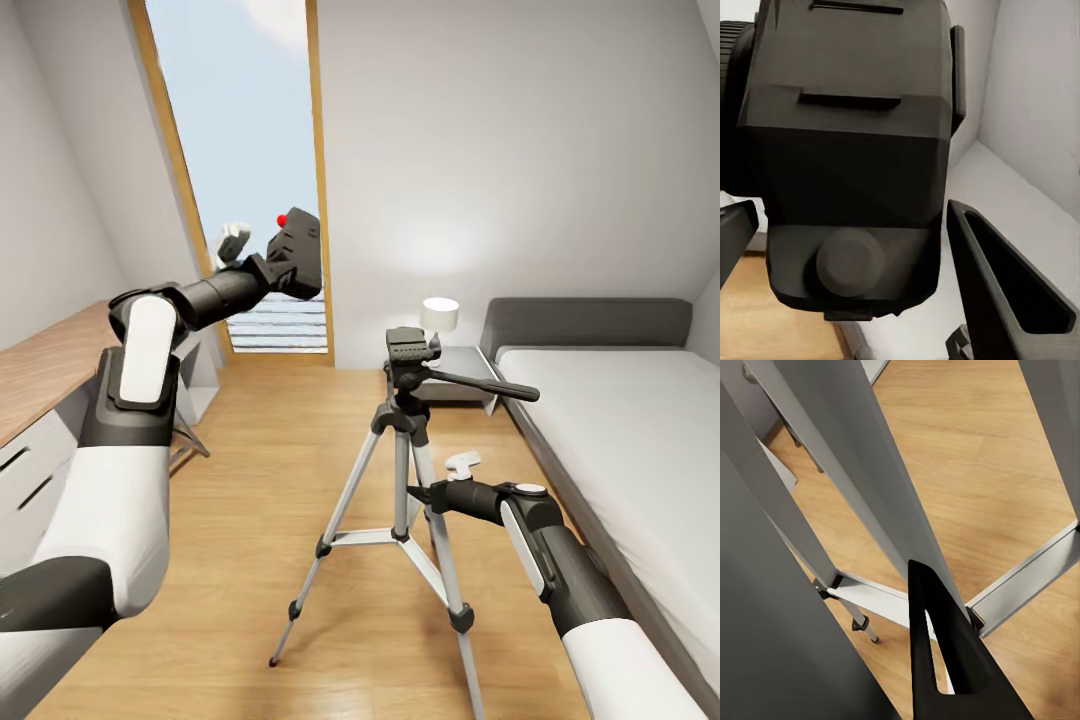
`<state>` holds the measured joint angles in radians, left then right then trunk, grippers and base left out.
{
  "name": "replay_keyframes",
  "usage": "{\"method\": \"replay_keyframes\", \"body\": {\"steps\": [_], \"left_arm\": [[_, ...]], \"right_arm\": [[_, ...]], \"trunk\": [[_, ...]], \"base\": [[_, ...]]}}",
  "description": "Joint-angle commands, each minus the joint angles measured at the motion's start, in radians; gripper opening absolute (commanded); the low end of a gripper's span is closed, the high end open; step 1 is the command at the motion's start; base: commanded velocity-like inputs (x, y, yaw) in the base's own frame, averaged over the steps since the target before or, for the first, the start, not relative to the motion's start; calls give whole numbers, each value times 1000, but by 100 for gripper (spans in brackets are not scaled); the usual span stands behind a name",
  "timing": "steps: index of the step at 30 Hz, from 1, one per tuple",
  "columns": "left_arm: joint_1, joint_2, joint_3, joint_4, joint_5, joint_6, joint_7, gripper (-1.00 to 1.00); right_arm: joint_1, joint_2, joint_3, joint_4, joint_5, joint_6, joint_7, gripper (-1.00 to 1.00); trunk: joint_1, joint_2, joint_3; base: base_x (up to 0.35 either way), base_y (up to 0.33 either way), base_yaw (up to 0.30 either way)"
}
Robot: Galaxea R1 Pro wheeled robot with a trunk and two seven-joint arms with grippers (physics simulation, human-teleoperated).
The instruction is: Attach the digital camera to the camera tripod in the bedroom.
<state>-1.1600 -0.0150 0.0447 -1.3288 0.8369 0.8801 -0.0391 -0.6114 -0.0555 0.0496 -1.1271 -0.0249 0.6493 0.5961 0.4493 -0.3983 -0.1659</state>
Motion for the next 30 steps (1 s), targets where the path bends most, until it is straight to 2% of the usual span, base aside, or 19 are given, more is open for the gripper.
{"method": "replay_keyframes", "body": {"steps": [1,2,7,9,11,17,19,22,23,25,28,30], "left_arm": [[-1,-4,-23,-1,-10,3,-6,-100],[-1,-4,-39,-1,-11,2,-7,-100],[-1,-8,-191,25,-15,-1,-1,-100],[-1,-6,-233,61,-18,-1,7,-100],[-1,-5,-254,90,-21,2,11,-100],[-8,9,-266,128,-24,3,8,-100],[-42,25,-265,132,-23,7,7,-100],[-149,70,-263,163,-18,20,-2,-100],[-168,75,-263,171,-17,23,-6,-100],[-247,90,-263,200,-15,29,-35,-100],[-371,94,-263,255,-17,36,-80,-100],[-422,90,-263,287,-19,40,-94,-100]], "right_arm": [[-1,-1,1,12,48,51,-2,-100],[-1,-1,1,12,48,51,-2,-100],[-1,-1,1,12,48,50,-2,-100],[-1,-2,1,12,48,50,-2,-100],[-1,-2,1,12,48,50,-2,-100],[-1,-3,1,12,49,50,-1,-100],[-1,-3,0,12,49,50,-1,-100],[-1,-3,1,12,49,50,-2,-100],[-1,-3,1,12,49,50,-2,-100],[-1,-3,1,12,48,49,-2,-100],[-1,-3,1,12,49,49,-2,-100],[-1,-3,1,12,49,49,-2,-100]], "trunk": [[1,-2,-2],[1,-2,-2],[1,-2,-2],[1,-2,-2],[1,-2,-2],[1,-2,-2],[1,-2,-2],[1,-2,-2],[1,-2,-2],[1,-2,-2],[1,-2,-2],[1,-2,-2]], "base": [[13,0,0],[43,-7,0],[124,-20,0],[51,-6,0],[26,-3,0],[8,-1,0],[2,0,0],[0,0,0],[0,0,0],[0,0,0],[0,0,0],[0,0,0]]}}
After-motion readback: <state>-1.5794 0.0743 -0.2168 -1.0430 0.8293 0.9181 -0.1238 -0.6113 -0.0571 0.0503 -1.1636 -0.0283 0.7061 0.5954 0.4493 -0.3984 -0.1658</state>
